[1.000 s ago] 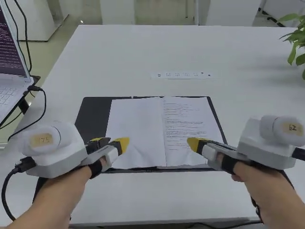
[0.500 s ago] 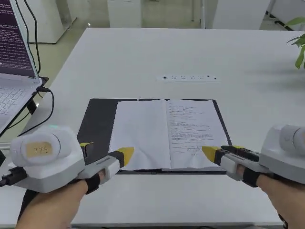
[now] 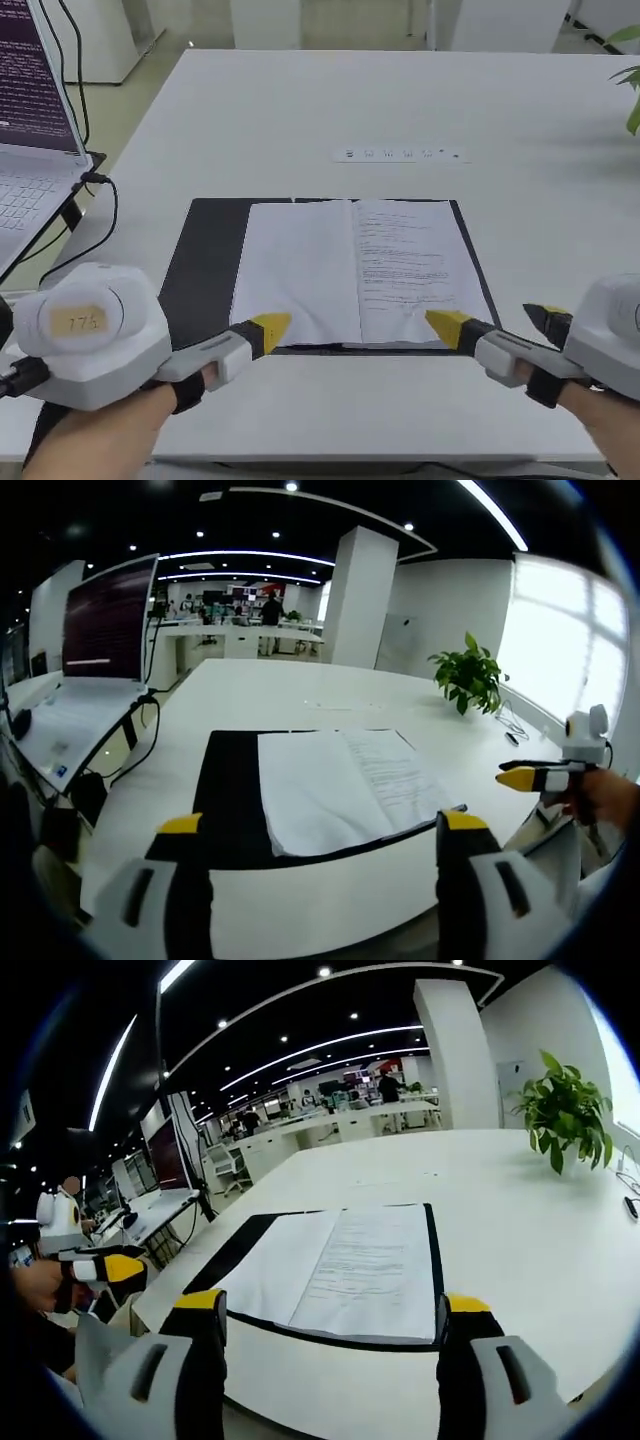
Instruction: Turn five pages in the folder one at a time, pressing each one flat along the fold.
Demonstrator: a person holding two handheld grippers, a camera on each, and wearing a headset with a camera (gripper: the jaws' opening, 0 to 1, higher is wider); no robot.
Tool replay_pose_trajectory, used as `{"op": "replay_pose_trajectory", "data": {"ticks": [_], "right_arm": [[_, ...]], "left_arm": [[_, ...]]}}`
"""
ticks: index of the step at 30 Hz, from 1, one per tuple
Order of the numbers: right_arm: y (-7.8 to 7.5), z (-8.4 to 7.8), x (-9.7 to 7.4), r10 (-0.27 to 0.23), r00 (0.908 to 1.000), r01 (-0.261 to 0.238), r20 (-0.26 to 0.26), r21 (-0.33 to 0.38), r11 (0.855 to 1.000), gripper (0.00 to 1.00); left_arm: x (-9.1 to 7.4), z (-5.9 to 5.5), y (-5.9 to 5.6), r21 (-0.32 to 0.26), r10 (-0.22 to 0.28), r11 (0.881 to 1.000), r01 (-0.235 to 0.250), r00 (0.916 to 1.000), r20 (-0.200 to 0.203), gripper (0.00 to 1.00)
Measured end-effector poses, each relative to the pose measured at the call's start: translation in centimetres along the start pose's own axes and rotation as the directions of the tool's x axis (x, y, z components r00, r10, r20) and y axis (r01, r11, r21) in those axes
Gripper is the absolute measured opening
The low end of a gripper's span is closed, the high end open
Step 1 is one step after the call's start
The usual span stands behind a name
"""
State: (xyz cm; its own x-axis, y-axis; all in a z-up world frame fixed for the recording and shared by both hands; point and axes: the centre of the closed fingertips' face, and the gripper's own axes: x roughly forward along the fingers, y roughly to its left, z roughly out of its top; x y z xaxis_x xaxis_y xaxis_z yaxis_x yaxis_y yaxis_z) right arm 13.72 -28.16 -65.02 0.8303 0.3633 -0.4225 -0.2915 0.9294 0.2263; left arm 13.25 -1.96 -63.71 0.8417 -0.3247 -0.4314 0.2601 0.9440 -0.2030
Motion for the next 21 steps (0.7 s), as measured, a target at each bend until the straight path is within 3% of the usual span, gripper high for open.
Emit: {"op": "replay_pose_trajectory", "data": {"ticks": [3, 7, 15, 21], "right_arm": [[0.1, 0.3, 0.1, 0.004, 0.9999, -0.003, 0.016, -0.021, 1.000, 1.00], [0.1, 0.5, 0.1, 0.009, 0.9993, -0.009, 0.036, -0.005, 1.000, 1.00], [0.2, 0.0, 0.2, 0.020, 0.9997, -0.021, 0.013, 0.009, 1.000, 1.00], [0.3, -0.2, 0.2, 0.030, 0.9995, -0.030, 0.007, 0.018, 0.999, 0.98]], "left_arm": [[-0.2, 0.2, 0.1, 0.006, 0.009, 1.000, -0.009, 0.9998, 0.015, 0.99], [-0.5, 0.2, 0.3, 0.017, 0.018, 1.000, -0.018, 0.9997, 0.016, 0.99], [-0.8, 0.3, 1.1, 0.023, 0.039, 0.999, -0.039, 0.9991, 0.014, 0.99], [-0.1, 0.6, 1.1, 0.031, 0.034, 0.999, -0.034, 0.9994, 0.004, 0.99]]}}
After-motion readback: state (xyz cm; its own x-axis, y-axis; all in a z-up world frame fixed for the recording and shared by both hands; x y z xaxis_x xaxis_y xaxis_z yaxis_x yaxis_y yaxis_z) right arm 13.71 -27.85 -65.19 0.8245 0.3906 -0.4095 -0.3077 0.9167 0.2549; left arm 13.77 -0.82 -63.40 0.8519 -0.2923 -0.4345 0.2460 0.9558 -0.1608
